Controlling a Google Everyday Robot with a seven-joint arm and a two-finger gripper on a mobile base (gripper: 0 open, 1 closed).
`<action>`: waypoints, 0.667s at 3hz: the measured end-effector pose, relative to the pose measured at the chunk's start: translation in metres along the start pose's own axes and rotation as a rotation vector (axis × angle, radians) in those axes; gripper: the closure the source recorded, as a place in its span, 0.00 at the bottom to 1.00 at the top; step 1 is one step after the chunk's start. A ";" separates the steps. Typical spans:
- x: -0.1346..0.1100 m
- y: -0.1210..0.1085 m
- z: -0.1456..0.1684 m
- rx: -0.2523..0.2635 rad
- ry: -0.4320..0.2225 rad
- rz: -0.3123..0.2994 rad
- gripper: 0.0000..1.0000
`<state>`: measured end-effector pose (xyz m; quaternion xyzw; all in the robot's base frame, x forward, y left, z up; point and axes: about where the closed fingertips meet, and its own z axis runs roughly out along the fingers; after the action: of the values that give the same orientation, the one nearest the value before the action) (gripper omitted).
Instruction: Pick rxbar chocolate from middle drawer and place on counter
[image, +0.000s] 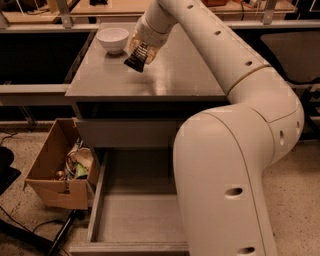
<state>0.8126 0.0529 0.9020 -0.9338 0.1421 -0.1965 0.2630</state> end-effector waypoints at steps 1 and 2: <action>0.000 0.000 0.000 0.000 0.000 0.000 0.04; 0.000 0.000 0.000 0.000 0.000 0.000 0.00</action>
Offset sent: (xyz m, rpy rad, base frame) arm 0.0000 0.0000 0.0000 0.0000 0.0000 0.0000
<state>0.8125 0.0530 0.9021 -0.9338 0.1420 -0.1965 0.2631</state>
